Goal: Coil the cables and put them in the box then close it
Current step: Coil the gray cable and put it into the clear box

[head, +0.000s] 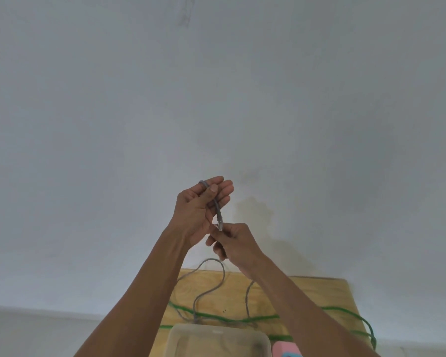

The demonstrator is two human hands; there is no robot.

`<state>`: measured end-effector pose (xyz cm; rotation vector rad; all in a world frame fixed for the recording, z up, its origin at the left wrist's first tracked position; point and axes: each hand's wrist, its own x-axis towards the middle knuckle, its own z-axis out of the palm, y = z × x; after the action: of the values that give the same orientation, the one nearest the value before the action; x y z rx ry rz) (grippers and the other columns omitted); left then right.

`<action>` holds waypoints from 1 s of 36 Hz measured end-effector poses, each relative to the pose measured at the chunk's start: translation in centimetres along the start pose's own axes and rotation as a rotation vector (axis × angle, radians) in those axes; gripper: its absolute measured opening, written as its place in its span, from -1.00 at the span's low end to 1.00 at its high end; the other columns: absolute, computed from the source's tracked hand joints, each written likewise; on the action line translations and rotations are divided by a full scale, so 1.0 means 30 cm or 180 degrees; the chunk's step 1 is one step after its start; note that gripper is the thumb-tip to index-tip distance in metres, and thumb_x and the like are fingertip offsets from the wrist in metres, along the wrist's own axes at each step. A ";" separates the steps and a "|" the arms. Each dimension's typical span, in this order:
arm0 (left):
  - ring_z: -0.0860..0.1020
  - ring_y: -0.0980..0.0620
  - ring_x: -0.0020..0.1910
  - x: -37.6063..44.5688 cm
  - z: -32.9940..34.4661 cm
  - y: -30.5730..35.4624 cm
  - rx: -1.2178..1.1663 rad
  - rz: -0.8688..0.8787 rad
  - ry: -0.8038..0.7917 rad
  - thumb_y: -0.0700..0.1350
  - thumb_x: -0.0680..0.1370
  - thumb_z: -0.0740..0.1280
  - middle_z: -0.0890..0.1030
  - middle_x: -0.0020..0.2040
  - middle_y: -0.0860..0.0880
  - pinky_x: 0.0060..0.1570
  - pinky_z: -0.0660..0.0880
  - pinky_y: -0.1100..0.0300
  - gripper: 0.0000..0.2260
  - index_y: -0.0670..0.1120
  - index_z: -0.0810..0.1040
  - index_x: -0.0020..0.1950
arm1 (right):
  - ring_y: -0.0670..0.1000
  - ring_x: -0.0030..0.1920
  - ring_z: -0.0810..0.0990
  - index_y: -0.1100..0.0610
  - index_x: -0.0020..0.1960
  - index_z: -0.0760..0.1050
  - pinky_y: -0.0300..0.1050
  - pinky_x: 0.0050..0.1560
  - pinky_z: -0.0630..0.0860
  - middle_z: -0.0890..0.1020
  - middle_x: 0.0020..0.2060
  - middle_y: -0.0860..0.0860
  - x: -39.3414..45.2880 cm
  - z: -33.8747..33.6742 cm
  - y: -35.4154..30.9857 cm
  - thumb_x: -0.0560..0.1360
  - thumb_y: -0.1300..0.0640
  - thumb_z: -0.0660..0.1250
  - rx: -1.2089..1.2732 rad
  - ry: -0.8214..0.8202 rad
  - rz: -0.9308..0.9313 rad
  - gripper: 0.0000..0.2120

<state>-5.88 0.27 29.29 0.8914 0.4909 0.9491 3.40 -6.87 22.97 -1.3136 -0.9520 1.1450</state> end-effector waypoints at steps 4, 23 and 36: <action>0.71 -0.06 -0.01 0.026 -0.013 0.000 0.0165 0.0134 0.0018 -0.34 0.64 0.21 0.72 0.01 -0.19 0.08 0.63 0.13 -0.81 -0.28 0.58 0.16 | -0.04 -0.48 0.45 0.22 -0.11 0.69 -0.22 -0.44 0.40 0.69 -0.32 0.03 -0.010 0.013 0.014 0.55 0.00 0.39 -0.0152 0.0237 0.0114 -0.72; 0.48 0.01 -0.35 -0.034 -0.069 -0.010 0.2786 0.0212 -0.0720 -0.01 0.72 0.10 0.61 -0.29 -0.15 -0.29 0.39 0.21 -0.62 -0.14 0.56 -0.14 | -0.24 -0.33 0.55 0.02 -0.08 0.68 -0.44 -0.25 0.40 0.65 -0.30 -0.20 0.020 -0.169 -0.365 0.46 0.20 0.46 -0.2851 -0.0535 -0.1222 -0.90; 0.38 -0.01 -0.35 -0.101 0.052 0.018 0.0810 -0.0329 -0.1096 0.00 0.71 0.05 0.48 -0.29 -0.13 -0.19 0.37 0.12 -0.61 -0.17 0.57 -0.07 | -0.07 -0.25 0.64 0.32 -0.09 0.66 -0.27 -0.22 0.49 0.70 -0.29 0.03 0.081 -0.217 -0.417 0.37 0.29 0.55 -0.0927 -0.0359 -0.1313 -0.85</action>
<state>-6.59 -2.84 30.57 1.2213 0.3613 0.6286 11.29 -4.91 34.75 -1.2094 -1.4387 0.7862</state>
